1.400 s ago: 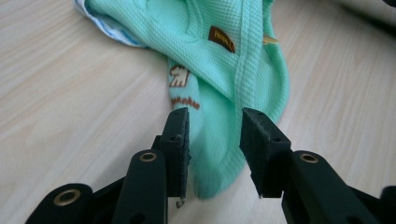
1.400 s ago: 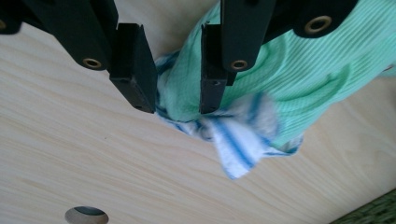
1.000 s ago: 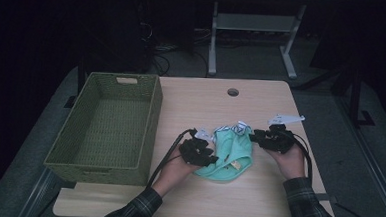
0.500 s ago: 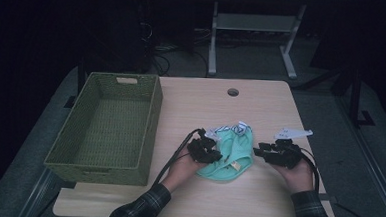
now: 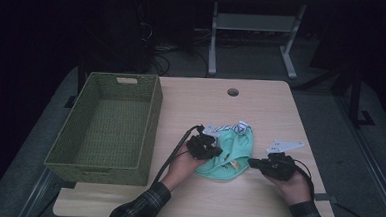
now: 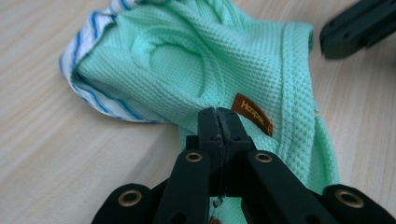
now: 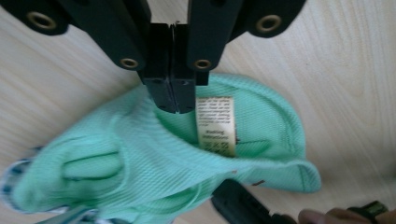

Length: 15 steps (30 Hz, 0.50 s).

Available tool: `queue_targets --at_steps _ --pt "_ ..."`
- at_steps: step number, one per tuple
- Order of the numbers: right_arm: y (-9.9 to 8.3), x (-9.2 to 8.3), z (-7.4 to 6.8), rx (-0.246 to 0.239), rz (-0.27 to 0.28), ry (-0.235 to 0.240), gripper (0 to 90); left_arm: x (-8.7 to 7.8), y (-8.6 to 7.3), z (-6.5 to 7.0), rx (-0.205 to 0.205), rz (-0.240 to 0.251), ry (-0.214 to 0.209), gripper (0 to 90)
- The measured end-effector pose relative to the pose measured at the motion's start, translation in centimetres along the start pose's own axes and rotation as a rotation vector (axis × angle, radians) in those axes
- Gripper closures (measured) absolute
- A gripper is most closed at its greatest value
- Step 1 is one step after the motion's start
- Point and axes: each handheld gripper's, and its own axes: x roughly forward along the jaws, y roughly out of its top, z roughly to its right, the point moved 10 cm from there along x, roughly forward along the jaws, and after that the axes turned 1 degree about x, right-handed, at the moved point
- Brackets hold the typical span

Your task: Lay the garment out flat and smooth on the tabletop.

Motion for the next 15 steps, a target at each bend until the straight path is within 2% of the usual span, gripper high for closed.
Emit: queue_targets --at_steps 3,6,8,12,15 --pt "0.1 1.0 -0.8 -0.008 -0.018 0.024 89.7 -0.2 0.4 -0.2 -0.004 0.017 0.003 89.2" --pt "0.1 2.1 -1.7 -0.024 -0.047 0.043 89.7 -0.5 0.7 -0.5 0.010 0.018 0.007 89.2" --pt "-0.1 2.9 -2.0 -0.033 -0.068 0.053 89.7 -0.6 1.0 -0.5 -0.007 0.035 0.011 89.2" --pt "-0.8 3.7 -2.1 -0.051 -0.116 0.048 89.8 -1.3 1.1 -1.4 -0.016 0.047 0.028 89.3" --pt "-1.1 3.3 -1.6 -0.057 -0.130 0.035 89.8 -1.7 1.0 -2.0 -0.036 0.060 0.037 89.3"
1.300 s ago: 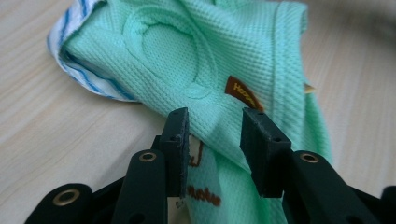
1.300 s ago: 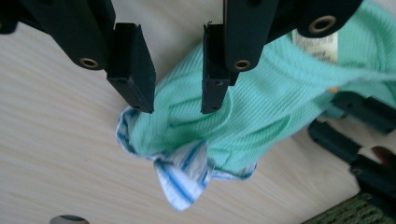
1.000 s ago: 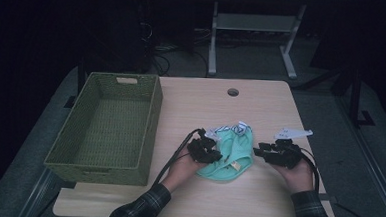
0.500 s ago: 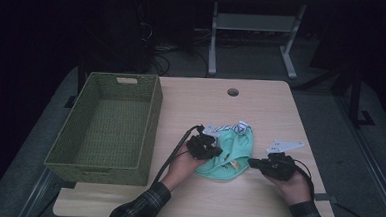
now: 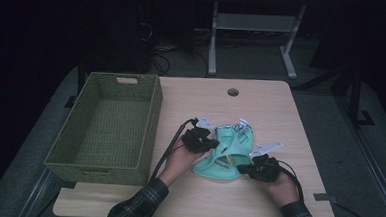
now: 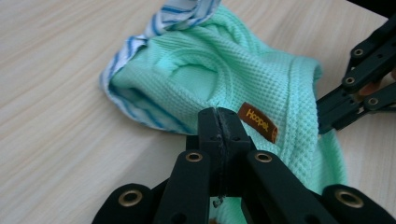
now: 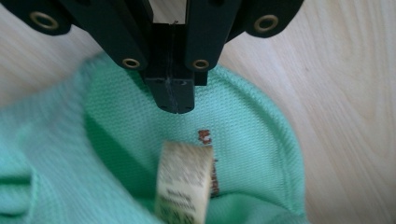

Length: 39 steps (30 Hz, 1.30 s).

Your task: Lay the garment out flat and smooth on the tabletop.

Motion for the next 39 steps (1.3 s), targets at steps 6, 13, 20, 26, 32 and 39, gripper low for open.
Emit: queue_targets --at_steps 6,13,20,26,32,39 --pt "-0.7 -0.9 1.0 0.004 -0.013 -0.031 89.7 -0.8 -0.2 -1.1 -0.020 0.008 0.027 89.3" --pt "-1.5 -2.0 2.6 0.019 -0.018 -0.072 89.7 -1.0 -1.1 -2.5 -0.037 -0.019 0.055 89.3" --pt "-1.6 -2.5 3.1 0.022 -0.007 -0.077 89.6 -0.2 -2.6 -2.7 -0.037 -0.072 0.059 88.2" --pt "-1.2 -2.8 2.5 0.015 0.017 -0.060 88.4 -0.9 -2.5 -2.2 -0.018 -0.062 0.069 75.9" --pt "-0.7 -3.2 2.5 0.016 0.050 -0.063 88.4 -1.8 -3.2 -0.8 0.009 -0.074 0.052 75.0" --pt "0.6 -2.9 4.0 0.025 0.074 -0.086 89.5 -1.6 -3.5 -1.2 -0.003 -0.085 0.041 89.3"
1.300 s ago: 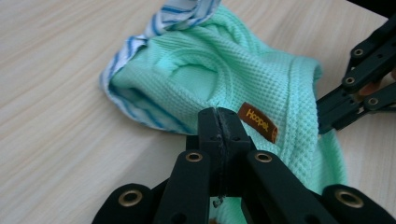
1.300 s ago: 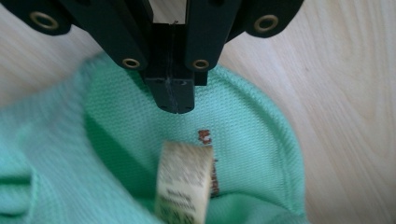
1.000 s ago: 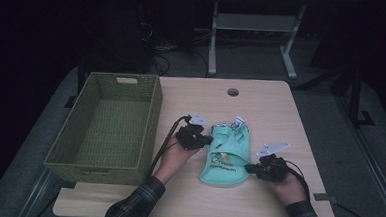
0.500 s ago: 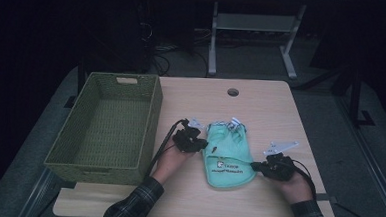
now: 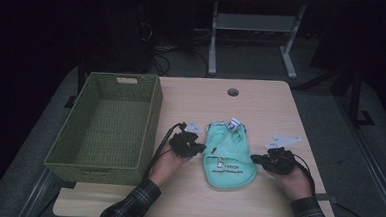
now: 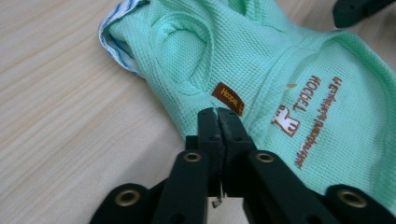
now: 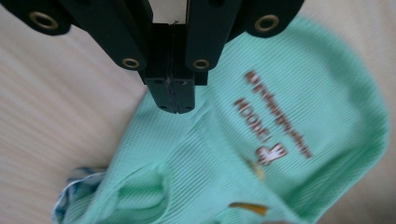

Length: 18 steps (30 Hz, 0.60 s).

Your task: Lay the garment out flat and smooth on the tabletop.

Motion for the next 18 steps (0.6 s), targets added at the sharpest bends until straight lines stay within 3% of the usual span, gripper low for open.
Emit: queue_targets --at_steps 6,9,18 --pt "0.5 1.7 0.9 0.018 -0.015 0.017 89.7 1.7 -0.5 0.5 0.022 -0.034 -0.008 89.3" --pt "-0.3 2.3 1.0 0.004 -0.075 -0.004 89.8 2.6 -1.1 0.9 0.051 -0.071 -0.005 89.1" --pt "-1.4 1.1 1.0 0.015 -0.099 -0.015 89.9 2.0 -2.0 2.2 0.064 -0.088 -0.040 89.3"
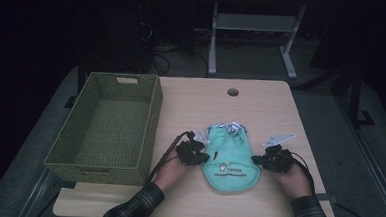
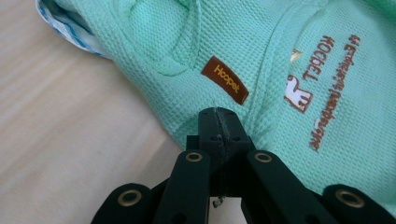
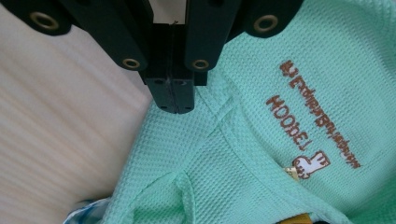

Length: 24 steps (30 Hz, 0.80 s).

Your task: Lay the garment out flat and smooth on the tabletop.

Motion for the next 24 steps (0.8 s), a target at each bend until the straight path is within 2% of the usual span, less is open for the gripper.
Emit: queue_targets --at_steps 6,10,13,17,24 --pt "-0.9 -0.6 -1.4 -0.022 -0.011 0.023 89.9 -0.5 -0.8 1.7 0.021 -0.020 -0.027 89.3" --pt "-1.0 -0.9 -2.1 -0.032 -0.009 0.045 89.8 -1.1 -0.8 1.9 0.023 -0.016 -0.031 89.2" --pt "0.0 -1.3 -2.0 -0.020 0.028 0.054 89.9 -1.9 0.0 1.2 0.002 0.018 -0.027 89.3" --pt "1.9 -1.7 -1.1 -0.015 0.070 0.038 89.9 -2.7 1.6 -0.1 -0.024 0.069 -0.004 89.3" --pt "5.3 -0.9 0.8 -0.003 0.113 0.024 89.9 -2.9 3.6 -2.7 -0.045 0.104 0.043 89.2"
